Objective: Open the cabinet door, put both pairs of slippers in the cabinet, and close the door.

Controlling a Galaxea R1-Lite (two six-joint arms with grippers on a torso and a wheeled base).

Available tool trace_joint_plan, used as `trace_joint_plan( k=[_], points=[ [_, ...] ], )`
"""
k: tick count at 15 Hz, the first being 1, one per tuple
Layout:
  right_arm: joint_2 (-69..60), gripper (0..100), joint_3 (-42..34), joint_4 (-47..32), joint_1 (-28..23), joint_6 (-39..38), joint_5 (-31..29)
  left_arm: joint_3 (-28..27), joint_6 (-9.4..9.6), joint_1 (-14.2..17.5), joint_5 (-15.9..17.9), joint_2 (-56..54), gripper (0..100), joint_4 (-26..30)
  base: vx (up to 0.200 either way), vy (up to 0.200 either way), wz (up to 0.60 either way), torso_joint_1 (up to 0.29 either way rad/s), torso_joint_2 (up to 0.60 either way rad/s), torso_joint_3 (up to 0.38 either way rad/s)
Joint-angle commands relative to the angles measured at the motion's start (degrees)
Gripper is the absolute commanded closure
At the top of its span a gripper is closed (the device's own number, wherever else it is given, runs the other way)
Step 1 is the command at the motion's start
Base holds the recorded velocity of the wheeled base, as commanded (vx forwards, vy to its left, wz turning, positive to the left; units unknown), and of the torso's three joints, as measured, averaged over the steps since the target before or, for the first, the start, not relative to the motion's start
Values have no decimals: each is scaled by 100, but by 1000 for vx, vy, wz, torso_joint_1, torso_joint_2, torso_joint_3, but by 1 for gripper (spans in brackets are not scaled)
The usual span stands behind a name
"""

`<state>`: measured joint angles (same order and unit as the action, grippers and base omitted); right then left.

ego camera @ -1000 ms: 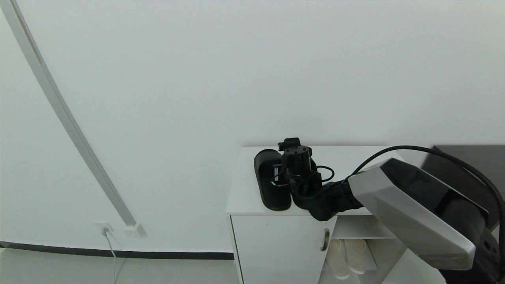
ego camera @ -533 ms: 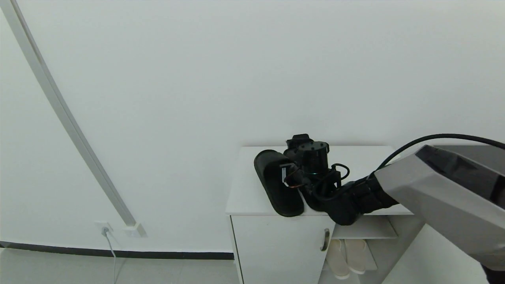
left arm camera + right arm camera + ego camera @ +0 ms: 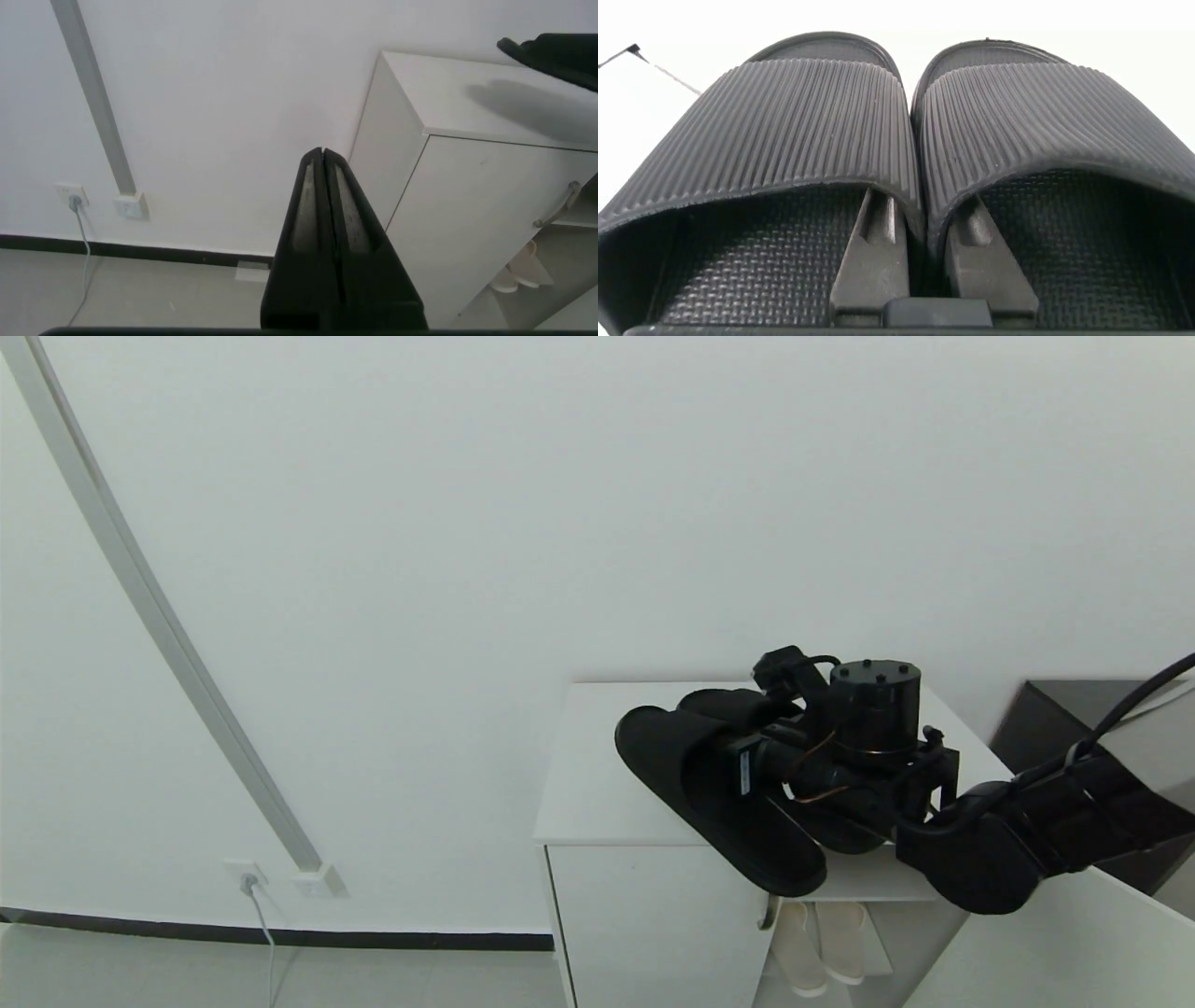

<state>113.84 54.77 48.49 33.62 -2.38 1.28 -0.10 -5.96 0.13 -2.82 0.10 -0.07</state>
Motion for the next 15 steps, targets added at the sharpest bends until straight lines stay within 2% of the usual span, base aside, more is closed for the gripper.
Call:
trace_joint_plan(
  k=[1, 7, 15],
  points=[
    [-186, 100, -72, 2, -5, 0, 4, 1, -2, 4, -8, -1, 100, -1, 0, 0, 0, 0, 0, 0],
    [-160, 100, -46, 11, -5, 0, -5, 1, -2, 4, -8, -1, 100, -1, 0, 0, 0, 0, 0, 0],
    [-151, 100, -46, 11, -5, 0, -5, 1, -2, 4, -8, -1, 100, -1, -200, 0, 0, 1, 2, 2]
  ],
)
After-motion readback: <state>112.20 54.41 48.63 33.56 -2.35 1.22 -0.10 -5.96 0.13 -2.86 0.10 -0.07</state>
